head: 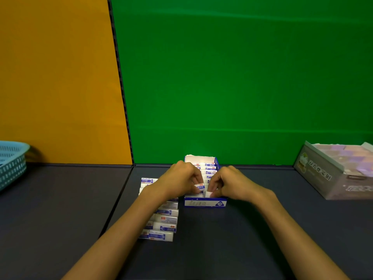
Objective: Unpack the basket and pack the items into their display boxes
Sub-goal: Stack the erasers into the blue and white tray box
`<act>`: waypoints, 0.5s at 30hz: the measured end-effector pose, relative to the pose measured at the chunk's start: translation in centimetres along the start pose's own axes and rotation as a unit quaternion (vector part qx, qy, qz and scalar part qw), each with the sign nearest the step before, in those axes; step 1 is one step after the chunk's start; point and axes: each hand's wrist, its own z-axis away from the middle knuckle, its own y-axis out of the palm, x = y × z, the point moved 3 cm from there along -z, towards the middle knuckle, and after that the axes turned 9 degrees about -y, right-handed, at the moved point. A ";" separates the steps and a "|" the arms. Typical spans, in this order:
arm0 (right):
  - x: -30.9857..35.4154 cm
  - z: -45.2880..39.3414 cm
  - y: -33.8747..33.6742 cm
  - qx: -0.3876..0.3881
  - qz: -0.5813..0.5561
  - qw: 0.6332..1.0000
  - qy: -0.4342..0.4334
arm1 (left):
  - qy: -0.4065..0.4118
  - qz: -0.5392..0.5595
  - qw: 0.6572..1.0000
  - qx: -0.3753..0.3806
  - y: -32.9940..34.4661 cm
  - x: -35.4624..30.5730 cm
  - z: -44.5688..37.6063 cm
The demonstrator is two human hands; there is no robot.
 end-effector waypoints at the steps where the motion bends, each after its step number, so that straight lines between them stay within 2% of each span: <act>1: -0.1 0.0 0.1 0.001 0.006 1.000 0.000 | 0.003 -0.020 1.000 -0.003 0.2 -0.1 0.0; 8: -0.4 -0.4 0.7 -0.001 0.030 1.000 -0.005 | 0.004 -0.121 0.993 -0.016 1.0 -0.6 0.3; 15: -0.6 -0.4 0.9 -0.014 0.044 0.999 -0.013 | 0.001 -0.126 0.992 -0.004 1.2 -0.7 0.2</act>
